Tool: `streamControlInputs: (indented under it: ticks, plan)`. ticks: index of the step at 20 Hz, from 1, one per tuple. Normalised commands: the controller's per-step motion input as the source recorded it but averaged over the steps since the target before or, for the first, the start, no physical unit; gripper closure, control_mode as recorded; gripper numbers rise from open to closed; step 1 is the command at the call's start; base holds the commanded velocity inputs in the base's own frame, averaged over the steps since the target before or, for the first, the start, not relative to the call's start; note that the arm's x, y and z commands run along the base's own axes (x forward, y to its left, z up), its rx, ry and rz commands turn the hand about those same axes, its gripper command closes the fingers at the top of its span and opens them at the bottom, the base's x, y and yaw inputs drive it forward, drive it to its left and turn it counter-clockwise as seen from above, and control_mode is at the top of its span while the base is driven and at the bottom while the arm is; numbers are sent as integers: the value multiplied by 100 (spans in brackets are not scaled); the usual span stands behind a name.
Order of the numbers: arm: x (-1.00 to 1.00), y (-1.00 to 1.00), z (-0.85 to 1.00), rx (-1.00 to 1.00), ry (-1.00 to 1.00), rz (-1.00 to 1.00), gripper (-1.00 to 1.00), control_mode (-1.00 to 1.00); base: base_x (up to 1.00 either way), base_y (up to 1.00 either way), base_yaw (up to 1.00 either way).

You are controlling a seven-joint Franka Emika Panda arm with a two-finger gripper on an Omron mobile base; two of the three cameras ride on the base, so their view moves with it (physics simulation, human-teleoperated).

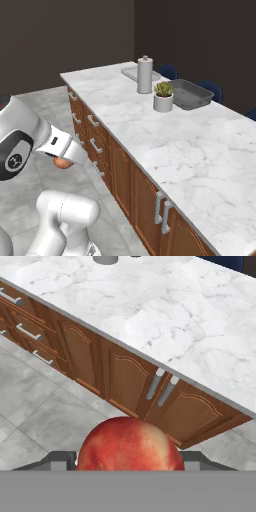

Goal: Place the cold items (onion and peach) from the fridge in one tupperware on the dining counter. Place the warm items (hot dog and kebab skewer) in the stove area in another tupperware.

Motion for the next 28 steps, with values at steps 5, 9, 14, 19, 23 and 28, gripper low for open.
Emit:
streamControlInputs:
  ticks: [5, 9, 14, 19, 23, 28]
  plan:
    - [0, 0, 0, 0, 0, 0, 100, 100, 50, 2, -3]
    - [0, 0, 0, 0, 0, 0, 100, 100, 56, 57, -11]
    - [0, 0, 0, 0, 0, 0, 100, 100, 62, 71, -14]
    - [0, 0, 0, 0, 0, 0, 100, 100, 83, 29, -13]
    - [0, 0, 0, 0, 0, 0, 100, 100, 79, 56, -16]
    - [0, 0, 0, 0, 0, 0, 100, 100, 82, 83, -22]
